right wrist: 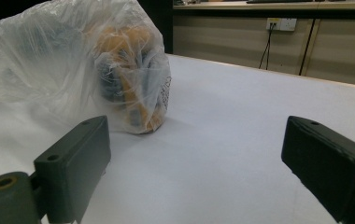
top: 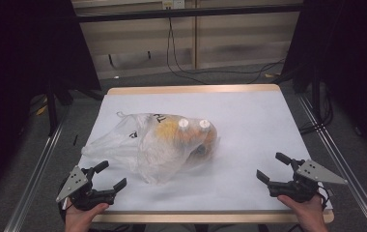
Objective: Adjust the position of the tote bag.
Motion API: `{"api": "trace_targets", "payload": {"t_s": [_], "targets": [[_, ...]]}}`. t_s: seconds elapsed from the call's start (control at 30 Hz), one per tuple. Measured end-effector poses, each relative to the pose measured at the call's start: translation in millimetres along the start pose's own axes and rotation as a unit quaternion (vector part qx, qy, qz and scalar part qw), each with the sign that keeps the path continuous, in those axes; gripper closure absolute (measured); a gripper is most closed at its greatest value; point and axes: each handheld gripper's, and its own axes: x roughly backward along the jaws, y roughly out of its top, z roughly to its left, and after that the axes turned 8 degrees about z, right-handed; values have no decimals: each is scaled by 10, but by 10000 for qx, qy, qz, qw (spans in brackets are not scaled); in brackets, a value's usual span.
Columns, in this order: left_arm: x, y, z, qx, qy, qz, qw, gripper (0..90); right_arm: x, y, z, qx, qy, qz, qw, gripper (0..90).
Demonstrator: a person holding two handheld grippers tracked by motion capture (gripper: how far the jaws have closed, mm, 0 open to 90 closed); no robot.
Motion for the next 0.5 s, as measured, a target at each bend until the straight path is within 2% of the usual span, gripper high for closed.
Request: {"api": "trace_targets", "payload": {"t_s": [0.13, 0.2, 0.23, 0.27, 0.33, 0.43, 0.5], "targets": [[6, 6, 5, -30, 86, 105, 9999, 77, -12, 5, -4, 49, 84, 98, 9999, 135], [1, 2, 10, -51, 83, 202, 9997, 77, -35, 14, 9, 63, 233, 232, 9994, 180], [-2, -1, 5, -5, 78, 202, 9998, 77, -35, 14, 9, 63, 233, 232, 9994, 180], [-2, 2, 13, -64, 92, 241, 9996, 78, -43, 15, 13, 72, 272, 263, 9993, 185], [-8, 1, 14, -56, 79, 283, 9996, 79, -61, 22, 34, 135, 319, 337, 9988, 197], [-15, -1, 14, -48, 48, 320, 9995, 96, -89, 29, 51, 110, 433, 394, 9982, 227], [-7, -1, 9, -113, 64, 317, 9994, 140, -116, 33, 70, 42, 570, 501, 9971, 231]]}}
